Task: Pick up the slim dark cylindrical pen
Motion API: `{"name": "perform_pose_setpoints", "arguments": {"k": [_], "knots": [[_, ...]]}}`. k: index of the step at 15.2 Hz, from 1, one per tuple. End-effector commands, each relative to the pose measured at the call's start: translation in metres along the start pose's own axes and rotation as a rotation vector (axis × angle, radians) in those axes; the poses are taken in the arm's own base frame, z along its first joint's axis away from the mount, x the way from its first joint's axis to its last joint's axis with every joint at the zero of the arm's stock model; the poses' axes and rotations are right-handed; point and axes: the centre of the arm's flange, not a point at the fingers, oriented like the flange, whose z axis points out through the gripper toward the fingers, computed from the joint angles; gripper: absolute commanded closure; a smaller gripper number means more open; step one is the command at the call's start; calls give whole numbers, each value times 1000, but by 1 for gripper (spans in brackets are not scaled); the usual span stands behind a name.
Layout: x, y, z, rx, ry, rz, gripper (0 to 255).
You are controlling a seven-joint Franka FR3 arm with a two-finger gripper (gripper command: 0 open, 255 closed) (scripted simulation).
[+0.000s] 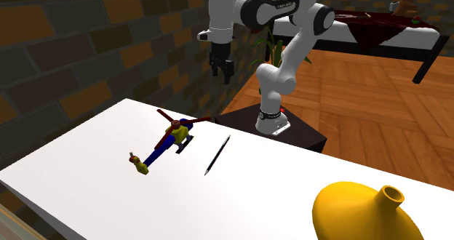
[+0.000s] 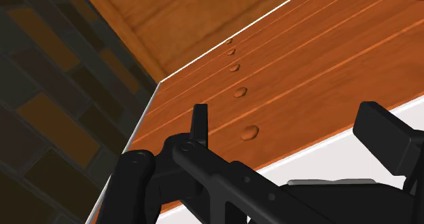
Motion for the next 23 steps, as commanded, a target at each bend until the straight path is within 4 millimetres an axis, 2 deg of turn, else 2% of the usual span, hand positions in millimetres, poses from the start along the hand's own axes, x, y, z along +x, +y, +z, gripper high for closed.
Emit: {"name": "perform_pose_setpoints", "arguments": {"k": [1,11,20,23], "knots": [[0,0,0,0,0,0,0],[73,-103,36,31,-29,-272,0],[112,-209,68,58,-54,-516,0],[112,-209,83,58,-54,-516,0]]}}
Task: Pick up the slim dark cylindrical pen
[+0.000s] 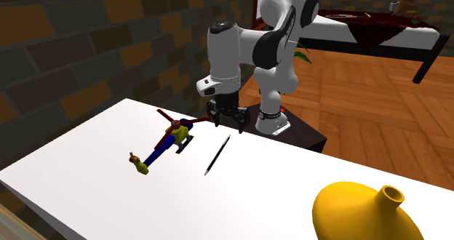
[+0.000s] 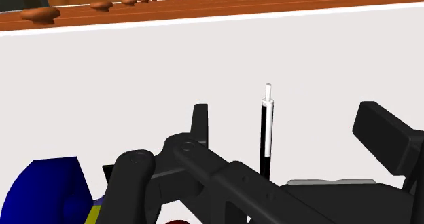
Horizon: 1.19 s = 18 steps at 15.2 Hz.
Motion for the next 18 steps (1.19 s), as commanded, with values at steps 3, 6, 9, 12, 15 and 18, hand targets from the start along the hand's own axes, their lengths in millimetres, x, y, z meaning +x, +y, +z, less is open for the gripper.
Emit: {"name": "perform_pose_setpoints", "arguments": {"k": [3,6,9,12,15,18], "knots": [[2,-1,21,1,0,-4,0],[2,0,30,0,0,-4,0],[2,0,30,0,0,-4,255],[1,0,30,1,0,-4,255],[0,1,30,0,0,-4,255],[2,-1,24,0,0,-4,255]]}}
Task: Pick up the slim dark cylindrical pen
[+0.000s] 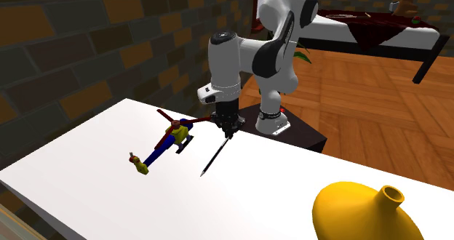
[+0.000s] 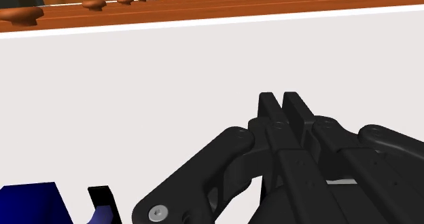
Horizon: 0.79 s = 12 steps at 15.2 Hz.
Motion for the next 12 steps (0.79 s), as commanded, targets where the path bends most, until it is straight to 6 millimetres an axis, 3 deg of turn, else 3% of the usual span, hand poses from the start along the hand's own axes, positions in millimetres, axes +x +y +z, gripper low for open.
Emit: {"name": "perform_pose_setpoints", "arguments": {"k": [1,12], "knots": [[0,-1,-6,1,-4,-1,255],[-1,-4,-64,1,-4,-1,255]]}}
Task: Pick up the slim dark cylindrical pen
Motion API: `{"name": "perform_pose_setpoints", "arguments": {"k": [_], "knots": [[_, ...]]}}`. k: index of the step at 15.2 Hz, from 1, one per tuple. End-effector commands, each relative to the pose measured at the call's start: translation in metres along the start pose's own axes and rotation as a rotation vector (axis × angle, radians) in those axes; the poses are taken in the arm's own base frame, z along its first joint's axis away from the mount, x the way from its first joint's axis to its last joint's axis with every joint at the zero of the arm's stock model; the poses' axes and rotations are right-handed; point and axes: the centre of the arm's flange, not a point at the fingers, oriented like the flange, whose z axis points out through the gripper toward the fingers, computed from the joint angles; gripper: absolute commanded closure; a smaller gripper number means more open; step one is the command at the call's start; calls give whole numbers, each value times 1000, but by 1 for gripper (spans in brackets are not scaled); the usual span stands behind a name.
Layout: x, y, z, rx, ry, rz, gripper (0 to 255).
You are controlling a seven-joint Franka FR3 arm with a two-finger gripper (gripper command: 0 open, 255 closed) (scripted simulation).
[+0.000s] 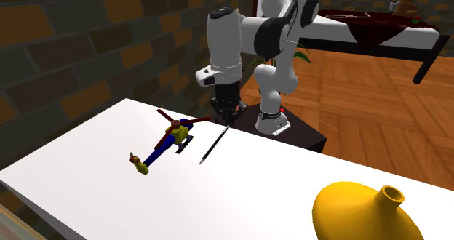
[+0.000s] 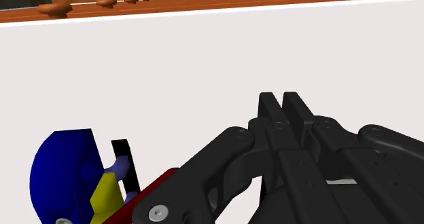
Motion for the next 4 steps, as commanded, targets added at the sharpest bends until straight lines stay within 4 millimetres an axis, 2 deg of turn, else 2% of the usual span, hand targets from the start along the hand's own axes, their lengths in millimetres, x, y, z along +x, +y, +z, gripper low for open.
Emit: {"name": "perform_pose_setpoints", "arguments": {"k": [1,4], "knots": [[-1,1,-11,0,-1,0,255],[-1,0,-17,0,-1,0,255]]}}
